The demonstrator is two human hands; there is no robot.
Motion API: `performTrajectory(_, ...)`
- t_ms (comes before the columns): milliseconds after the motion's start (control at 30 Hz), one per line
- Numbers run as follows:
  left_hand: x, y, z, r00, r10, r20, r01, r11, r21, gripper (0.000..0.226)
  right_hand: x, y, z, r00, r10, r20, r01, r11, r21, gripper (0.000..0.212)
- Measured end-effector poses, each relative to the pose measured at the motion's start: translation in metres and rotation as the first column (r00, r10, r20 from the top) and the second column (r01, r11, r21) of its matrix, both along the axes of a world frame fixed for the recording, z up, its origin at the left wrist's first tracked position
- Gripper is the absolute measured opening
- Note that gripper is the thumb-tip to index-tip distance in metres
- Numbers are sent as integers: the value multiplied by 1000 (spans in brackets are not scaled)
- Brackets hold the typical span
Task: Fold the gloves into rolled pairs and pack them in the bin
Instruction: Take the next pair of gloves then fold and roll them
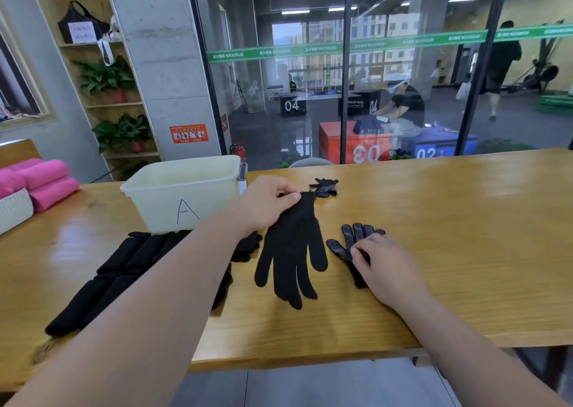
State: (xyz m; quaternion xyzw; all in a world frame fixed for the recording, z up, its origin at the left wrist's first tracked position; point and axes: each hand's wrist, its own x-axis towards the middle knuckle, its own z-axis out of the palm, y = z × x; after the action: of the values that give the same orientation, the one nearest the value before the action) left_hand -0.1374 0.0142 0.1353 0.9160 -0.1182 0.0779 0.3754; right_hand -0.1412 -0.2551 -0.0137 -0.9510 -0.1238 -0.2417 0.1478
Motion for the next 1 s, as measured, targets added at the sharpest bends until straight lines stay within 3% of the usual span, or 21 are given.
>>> performTrajectory(100, 7, -2, 1, 990, 76, 123, -89, 991, 104, 24, 0, -1, 2, 1000, 0, -15, 0, 1000, 2, 37)
performTrajectory(167, 4, -3, 2, 954, 106, 281, -149, 979, 136, 20, 0, -1, 2, 1000, 2, -16, -2, 1000, 6, 36)
performTrajectory(267, -4, -7, 0, 900, 29, 436, -115, 978, 172, 12, -1, -2, 3, 1000, 16, 4, -16, 1000, 25, 33)
performTrajectory(367, -15, -13, -26, 946, -110, 306, 0, 941, 339, 11, 0, -2, 3, 1000, 8, 3, -8, 1000, 16, 33)
performTrajectory(500, -29, -14, -91, 968, -245, 59, 155, 763, 627, 10, 0, -1, 3, 1000, 1, -14, 0, 1000, 12, 32)
performTrajectory(633, -42, -13, -112, 961, -223, 163, 102, 836, 539, 24, 1, -1, 2, 1000, 4, -12, -4, 1000, 3, 33)
performTrajectory(733, -47, -13, -118, 962, -170, 216, 52, 884, 465, 19, 2, -2, 2, 1000, 13, -11, -13, 1000, 7, 32)
performTrajectory(900, -45, -13, -122, 994, -92, 56, 48, 843, 536, 50, 3, -3, 1, 999, 36, -11, -35, 999, 29, 28)
performTrajectory(1000, -38, -18, -114, 991, -40, 127, -32, 856, 515, 51, 0, -2, 4, 998, 52, -19, -51, 998, 39, 25)
